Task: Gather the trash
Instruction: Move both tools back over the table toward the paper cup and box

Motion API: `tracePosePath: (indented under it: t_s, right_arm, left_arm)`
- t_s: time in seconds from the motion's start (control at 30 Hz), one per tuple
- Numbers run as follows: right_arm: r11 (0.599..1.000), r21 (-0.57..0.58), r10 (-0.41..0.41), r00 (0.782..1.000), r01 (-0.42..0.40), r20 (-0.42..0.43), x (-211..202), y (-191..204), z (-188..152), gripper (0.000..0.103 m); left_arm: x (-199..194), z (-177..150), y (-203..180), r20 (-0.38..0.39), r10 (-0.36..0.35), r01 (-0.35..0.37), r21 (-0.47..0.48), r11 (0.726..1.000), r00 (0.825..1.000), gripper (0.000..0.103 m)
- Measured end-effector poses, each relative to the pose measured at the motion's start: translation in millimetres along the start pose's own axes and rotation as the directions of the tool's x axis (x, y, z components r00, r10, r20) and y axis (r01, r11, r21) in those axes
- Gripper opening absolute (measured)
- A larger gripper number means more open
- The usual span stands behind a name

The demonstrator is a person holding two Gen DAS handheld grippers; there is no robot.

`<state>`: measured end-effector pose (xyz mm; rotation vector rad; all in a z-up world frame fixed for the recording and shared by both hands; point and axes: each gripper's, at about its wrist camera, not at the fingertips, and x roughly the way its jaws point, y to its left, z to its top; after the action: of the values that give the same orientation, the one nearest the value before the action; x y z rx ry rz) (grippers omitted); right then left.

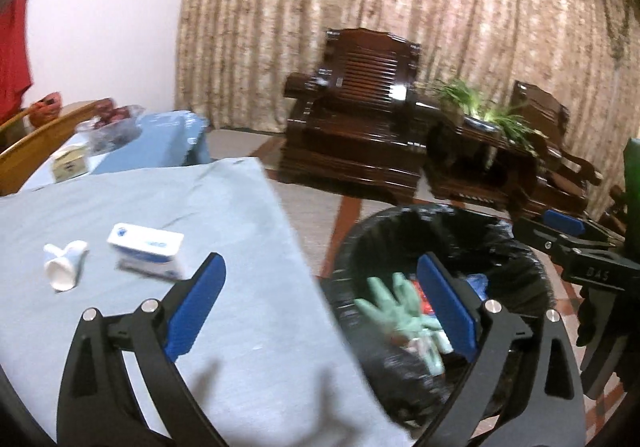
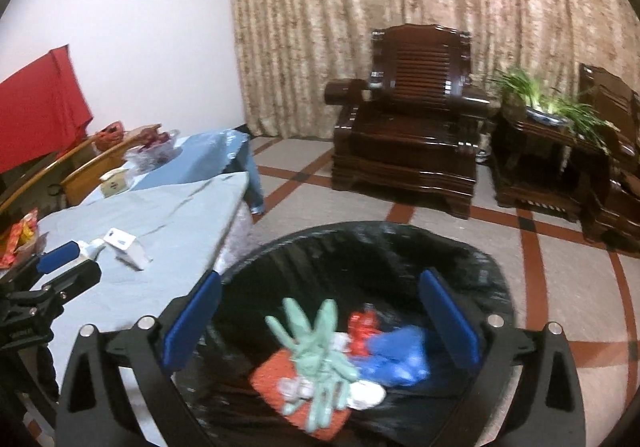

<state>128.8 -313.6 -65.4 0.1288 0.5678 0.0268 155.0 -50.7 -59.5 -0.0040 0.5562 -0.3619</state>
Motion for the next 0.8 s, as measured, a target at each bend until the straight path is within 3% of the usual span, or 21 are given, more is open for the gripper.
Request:
tracePosePath:
  t_s: [0.37,0.8]
  right_arm:
    - [0.986,-0.097,0.134,0.991,-0.134,-0.01,32,87,10,0.097]
    - [0.951,-0.182,0.241,0.968,-0.25,-0.07,98,179,11,0.097]
  left_arm:
    - [-35,-12,83,0.005,0.167,-0.167,-0.062,0.984,0.986,0.094]
    - [-35,-22,178,-0.04,0.316,-0.318,-0.131,0.939,0.948,0.094]
